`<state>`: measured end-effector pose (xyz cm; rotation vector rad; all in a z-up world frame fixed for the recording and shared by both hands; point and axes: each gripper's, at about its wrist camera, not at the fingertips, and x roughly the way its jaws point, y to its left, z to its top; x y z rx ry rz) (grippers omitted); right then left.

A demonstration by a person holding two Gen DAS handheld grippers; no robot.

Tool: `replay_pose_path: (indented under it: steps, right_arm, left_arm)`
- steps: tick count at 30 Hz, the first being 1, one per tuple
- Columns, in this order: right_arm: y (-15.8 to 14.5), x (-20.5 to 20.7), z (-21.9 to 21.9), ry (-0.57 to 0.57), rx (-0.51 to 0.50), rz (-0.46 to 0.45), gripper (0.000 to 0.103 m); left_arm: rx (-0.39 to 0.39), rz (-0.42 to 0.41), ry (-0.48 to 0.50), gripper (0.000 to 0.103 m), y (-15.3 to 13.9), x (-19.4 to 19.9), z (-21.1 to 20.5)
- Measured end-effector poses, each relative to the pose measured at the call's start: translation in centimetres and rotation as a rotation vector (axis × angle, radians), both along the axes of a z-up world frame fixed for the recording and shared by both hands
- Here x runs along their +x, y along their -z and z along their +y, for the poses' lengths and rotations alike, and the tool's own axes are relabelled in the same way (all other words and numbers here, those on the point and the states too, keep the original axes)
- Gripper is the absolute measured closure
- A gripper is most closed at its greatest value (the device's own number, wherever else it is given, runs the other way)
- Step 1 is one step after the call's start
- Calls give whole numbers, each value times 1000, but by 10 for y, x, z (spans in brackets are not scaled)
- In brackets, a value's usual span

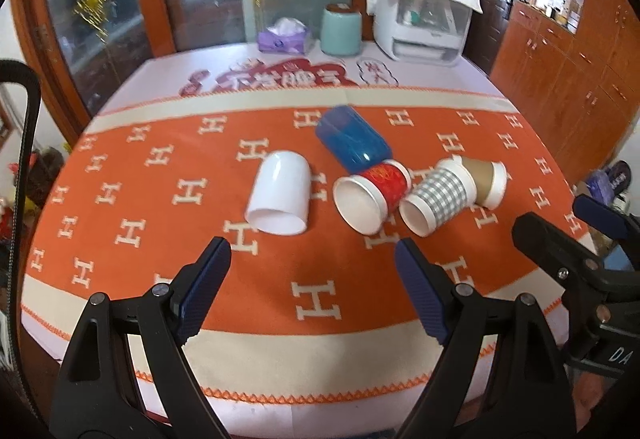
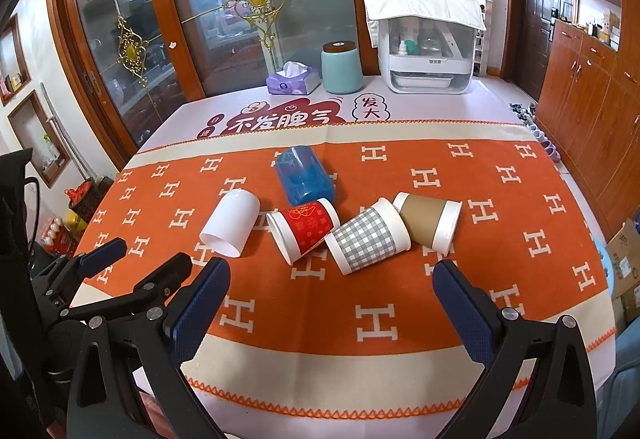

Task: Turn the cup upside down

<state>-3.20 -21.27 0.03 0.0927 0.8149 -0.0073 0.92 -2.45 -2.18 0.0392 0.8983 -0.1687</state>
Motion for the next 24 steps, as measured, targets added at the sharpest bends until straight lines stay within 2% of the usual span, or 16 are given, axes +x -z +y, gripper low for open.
replay_pose_path:
  steps: [4,11,17,24]
  right_arm:
    - [1,1,0,0,-2,2,0]
    - [-1,13,-7,-10,4,6,1]
    - [3,34,-15,-20,34,47,21]
    - [19,65,-38,12,94,108,32]
  left_arm:
    - [11,18,22,20,2,5,-5]
    - [67,-43,76,20,-12,16,-14]
    - [101,-47,200,20,-25,43,-20]
    - [107,43,389,20,-23,78,-47]
